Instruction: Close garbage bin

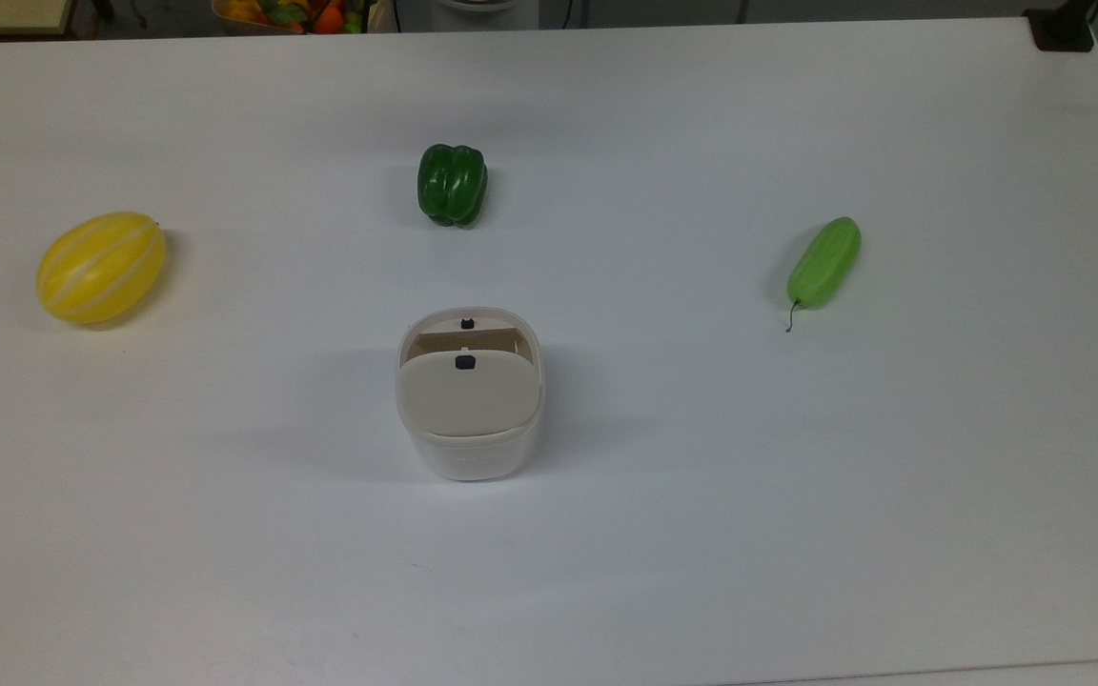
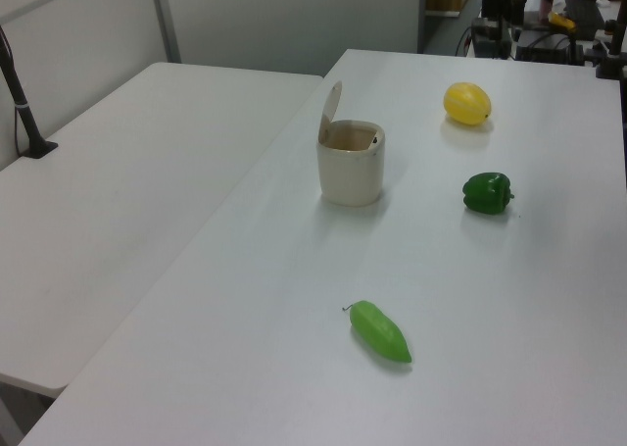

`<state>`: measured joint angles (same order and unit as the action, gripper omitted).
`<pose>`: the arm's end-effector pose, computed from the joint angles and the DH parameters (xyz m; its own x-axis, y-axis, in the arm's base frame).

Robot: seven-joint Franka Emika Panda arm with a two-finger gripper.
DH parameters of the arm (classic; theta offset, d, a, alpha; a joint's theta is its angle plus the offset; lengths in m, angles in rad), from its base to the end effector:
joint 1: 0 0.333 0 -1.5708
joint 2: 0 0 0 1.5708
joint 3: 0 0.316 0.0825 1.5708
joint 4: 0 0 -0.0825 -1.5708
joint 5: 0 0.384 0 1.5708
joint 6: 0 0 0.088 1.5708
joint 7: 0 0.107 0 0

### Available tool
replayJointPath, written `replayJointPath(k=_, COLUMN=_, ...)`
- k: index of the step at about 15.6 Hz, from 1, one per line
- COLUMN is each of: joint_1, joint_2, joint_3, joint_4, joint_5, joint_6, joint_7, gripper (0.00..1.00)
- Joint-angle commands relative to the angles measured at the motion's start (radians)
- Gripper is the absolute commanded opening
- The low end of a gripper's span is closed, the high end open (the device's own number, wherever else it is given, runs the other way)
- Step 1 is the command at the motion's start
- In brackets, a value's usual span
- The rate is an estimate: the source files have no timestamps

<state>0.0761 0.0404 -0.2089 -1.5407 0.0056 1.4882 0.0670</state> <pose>0.5530 -0.0708 0.6097 0.9759 -0.1981 -0.0915 -0.1981 -0.9801 0.0089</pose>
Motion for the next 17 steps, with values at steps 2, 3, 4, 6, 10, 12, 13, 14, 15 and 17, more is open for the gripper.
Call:
replayJointPath(k=2, joint_1=-0.036, joint_2=-0.010, joint_3=-0.001, joint_4=-0.001, joint_5=0.031, joint_6=-0.019, joint_7=0.005, gripper=1.00)
replayJointPath(k=3, joint_1=-0.035, joint_2=-0.007, joint_3=-0.001, joint_4=-0.002, joint_5=0.043, joint_6=-0.019, joint_7=0.005, gripper=1.00)
replayJointPath(k=4, joint_1=-0.035, joint_2=-0.004, joint_3=-0.001, joint_4=-0.002, joint_5=0.054, joint_6=-0.019, joint_7=0.007, gripper=1.00)
replayJointPath(k=6, joint_1=-0.035, joint_2=0.002, joint_3=-0.001, joint_4=-0.002, joint_5=0.085, joint_6=-0.019, joint_7=0.007, gripper=1.00)
replayJointPath(k=10, joint_1=-0.035, joint_2=0.009, joint_3=0.000, joint_4=-0.002, joint_5=0.106, joint_6=-0.012, joint_7=0.005, gripper=1.00)
replayJointPath(k=12, joint_1=-0.030, joint_2=0.025, joint_3=0.002, joint_4=-0.001, joint_5=0.106, joint_6=-0.011, joint_7=0.005, gripper=1.00)
replayJointPath(k=13, joint_1=-0.027, joint_2=0.029, joint_3=0.003, joint_4=-0.001, joint_5=0.106, joint_6=-0.009, joint_7=0.002, gripper=1.00)
replayJointPath(k=14, joint_1=-0.025, joint_2=0.033, joint_3=0.006, joint_4=-0.001, joint_5=0.106, joint_6=-0.008, joint_7=0.004, gripper=1.00)
replayJointPath(k=15, joint_1=-0.024, joint_2=0.045, joint_3=0.008, joint_4=-0.001, joint_5=0.106, joint_6=-0.008, joint_7=0.005, gripper=1.00)
replayJointPath(k=17, joint_1=-0.022, joint_2=0.050, joint_3=0.011, joint_4=-0.001, joint_5=0.108, joint_6=-0.008, joint_7=0.008, gripper=1.00)
